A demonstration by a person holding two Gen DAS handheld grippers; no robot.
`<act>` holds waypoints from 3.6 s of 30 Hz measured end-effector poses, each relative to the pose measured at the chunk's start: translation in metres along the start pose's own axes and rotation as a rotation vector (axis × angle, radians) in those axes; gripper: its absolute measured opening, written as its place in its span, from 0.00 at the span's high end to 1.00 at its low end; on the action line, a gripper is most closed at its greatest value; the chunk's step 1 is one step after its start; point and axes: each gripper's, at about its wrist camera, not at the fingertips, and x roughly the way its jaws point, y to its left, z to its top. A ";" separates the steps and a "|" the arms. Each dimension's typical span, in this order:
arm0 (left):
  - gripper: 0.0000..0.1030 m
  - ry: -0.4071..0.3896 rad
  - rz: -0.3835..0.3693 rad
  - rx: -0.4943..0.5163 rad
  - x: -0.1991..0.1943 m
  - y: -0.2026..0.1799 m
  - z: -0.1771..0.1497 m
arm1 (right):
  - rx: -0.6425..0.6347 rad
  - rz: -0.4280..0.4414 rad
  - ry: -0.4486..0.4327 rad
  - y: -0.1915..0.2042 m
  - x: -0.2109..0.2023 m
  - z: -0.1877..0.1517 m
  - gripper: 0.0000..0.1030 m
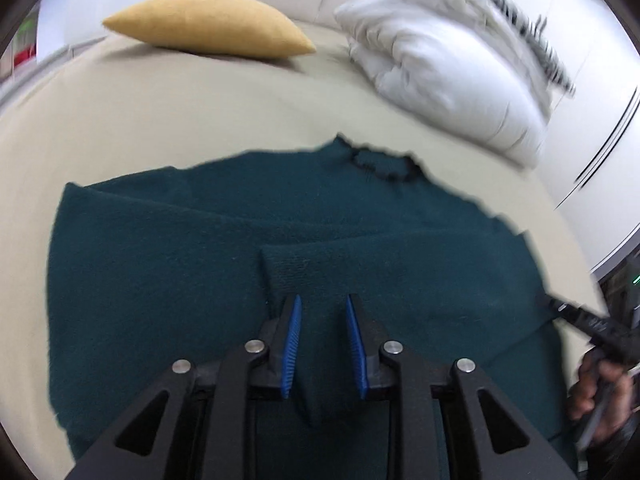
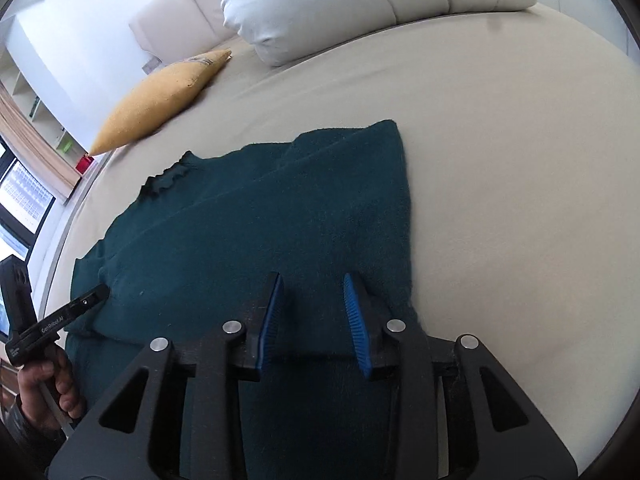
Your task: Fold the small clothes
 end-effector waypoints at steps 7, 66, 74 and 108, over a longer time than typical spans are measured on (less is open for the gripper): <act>0.50 -0.104 0.036 -0.113 -0.105 0.062 -0.033 | -0.011 0.027 -0.201 0.013 -0.094 -0.016 0.32; 0.94 0.260 -0.146 -0.266 -0.217 0.066 -0.265 | 0.178 0.201 0.258 -0.082 -0.227 -0.256 0.56; 0.94 0.251 -0.144 -0.248 -0.217 0.064 -0.266 | 0.177 0.176 0.290 -0.081 -0.222 -0.263 0.85; 0.95 -0.150 -0.512 -0.567 -0.226 0.093 -0.090 | 0.354 0.448 -0.202 -0.039 -0.224 -0.063 0.95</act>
